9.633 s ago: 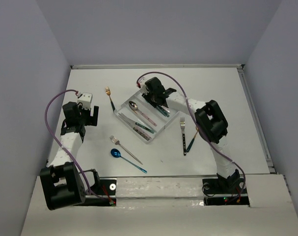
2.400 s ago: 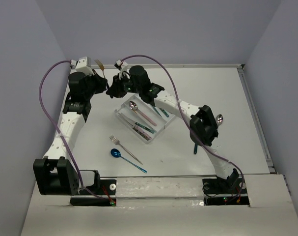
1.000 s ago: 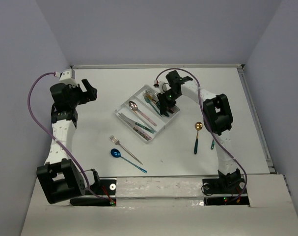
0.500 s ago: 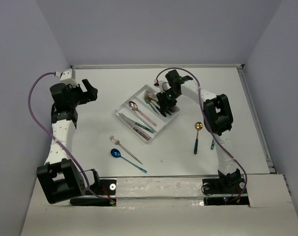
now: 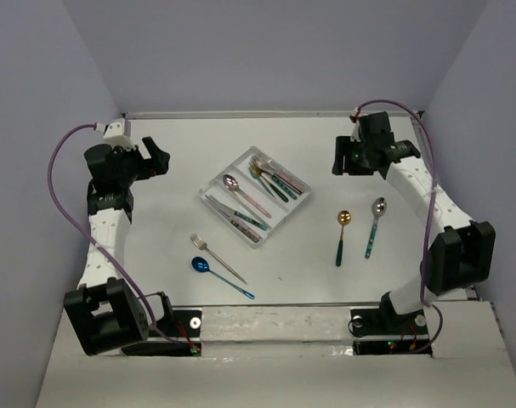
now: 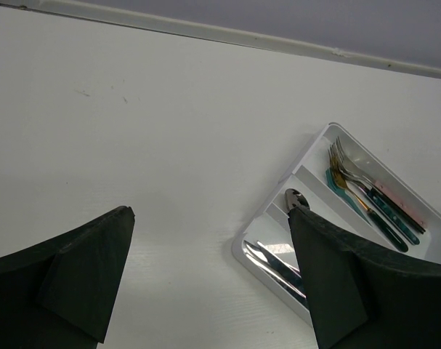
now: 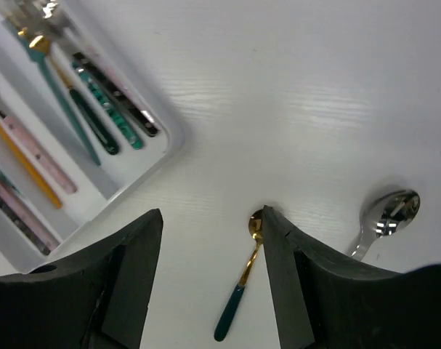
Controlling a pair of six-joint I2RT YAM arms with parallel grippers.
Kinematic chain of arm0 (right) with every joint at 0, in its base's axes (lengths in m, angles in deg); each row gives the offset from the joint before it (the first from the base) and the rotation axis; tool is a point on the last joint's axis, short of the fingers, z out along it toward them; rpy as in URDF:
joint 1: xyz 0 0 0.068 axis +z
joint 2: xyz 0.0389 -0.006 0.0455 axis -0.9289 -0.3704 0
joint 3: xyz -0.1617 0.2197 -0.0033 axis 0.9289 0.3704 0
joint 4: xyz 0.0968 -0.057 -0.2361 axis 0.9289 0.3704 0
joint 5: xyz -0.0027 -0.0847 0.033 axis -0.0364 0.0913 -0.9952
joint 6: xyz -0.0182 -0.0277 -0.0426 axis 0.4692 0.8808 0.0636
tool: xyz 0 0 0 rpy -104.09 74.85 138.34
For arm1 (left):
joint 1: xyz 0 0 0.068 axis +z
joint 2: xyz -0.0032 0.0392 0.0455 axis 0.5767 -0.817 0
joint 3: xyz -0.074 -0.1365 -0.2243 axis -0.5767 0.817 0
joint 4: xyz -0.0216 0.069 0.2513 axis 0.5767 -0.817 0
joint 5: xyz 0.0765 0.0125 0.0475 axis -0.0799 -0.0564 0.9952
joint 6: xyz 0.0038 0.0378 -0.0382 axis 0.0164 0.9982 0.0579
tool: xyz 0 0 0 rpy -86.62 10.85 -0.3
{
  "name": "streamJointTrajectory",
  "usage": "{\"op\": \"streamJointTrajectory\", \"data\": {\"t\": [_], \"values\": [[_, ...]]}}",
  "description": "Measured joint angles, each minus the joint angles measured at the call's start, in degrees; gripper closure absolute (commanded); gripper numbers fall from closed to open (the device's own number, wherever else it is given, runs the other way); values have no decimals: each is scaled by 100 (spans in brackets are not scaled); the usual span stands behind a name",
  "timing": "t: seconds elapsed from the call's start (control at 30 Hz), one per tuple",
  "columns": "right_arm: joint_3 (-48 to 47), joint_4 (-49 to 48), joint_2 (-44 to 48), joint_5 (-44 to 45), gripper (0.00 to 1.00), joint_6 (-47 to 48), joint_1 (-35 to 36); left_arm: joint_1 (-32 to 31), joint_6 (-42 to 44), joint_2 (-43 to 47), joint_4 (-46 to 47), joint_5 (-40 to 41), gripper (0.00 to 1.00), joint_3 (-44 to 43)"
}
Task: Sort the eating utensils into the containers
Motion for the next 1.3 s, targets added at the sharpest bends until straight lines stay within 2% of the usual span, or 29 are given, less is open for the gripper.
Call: {"op": "streamJointTrajectory", "data": {"t": [0.07, 0.13, 0.33, 0.53, 0.7, 0.77, 0.8, 0.83, 0.9, 0.97, 1.07, 1.3], "values": [[632, -192, 136, 203, 42, -439, -323, 0, 0, 22, 24, -52, 1, 2], [1126, -190, -7, 286, 42, -704, -356, 0, 0, 31, 50, -109, 1, 2], [2767, -216, 52, 369, 42, -1550, -52, 2, 2, 31, 83, -210, 1, 76], [3357, -238, 975, 605, 41, -2020, 149, 2, 57, 39, 101, -236, 1, 87], [3661, -278, 549, 706, 43, -2221, 149, 31, 127, 96, 111, -234, 1, 90], [3628, -264, 380, 706, 47, -2243, 170, 42, 138, 105, 114, -232, 1, 90], [3626, -275, 372, 706, 56, -2262, 190, 55, 146, 105, 111, -232, 1, 90], [3620, -271, 350, 717, 60, -2286, 232, 72, 151, 105, 114, -232, 1, 90], [3580, -245, 302, 809, 76, -2302, 297, 76, 153, 105, 111, -232, 1, 90], [3508, -155, 192, 981, 87, -2334, 354, 90, 153, 105, 111, -234, 1, 90], [3340, -37, 35, 1086, 98, -2374, 398, 151, 153, 107, 111, -236, 1, 90], [3303, -52, 101, 1294, 100, -2435, 448, 273, 153, 118, 111, -267, 1, 90]]}}
